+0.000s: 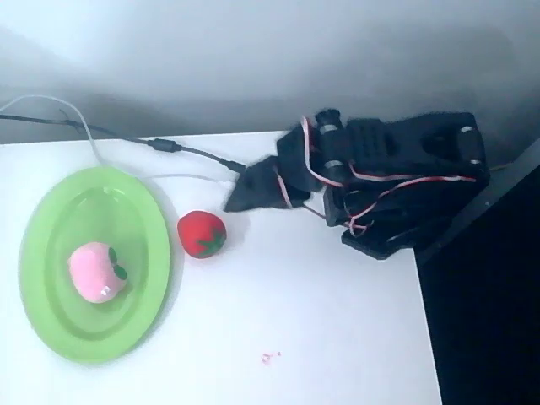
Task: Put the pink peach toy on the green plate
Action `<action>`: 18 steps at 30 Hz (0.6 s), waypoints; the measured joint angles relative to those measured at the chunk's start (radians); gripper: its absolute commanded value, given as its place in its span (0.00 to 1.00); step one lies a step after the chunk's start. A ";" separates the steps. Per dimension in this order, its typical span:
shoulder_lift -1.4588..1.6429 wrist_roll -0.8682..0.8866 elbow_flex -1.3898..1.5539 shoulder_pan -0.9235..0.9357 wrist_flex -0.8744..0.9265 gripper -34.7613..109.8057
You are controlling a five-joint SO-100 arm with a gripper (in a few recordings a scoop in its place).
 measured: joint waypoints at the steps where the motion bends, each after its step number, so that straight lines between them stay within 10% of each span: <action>1: 0.069 -0.002 0.083 0.000 0.012 0.24; 18: 0.291 -0.112 0.324 0.012 0.264 0.24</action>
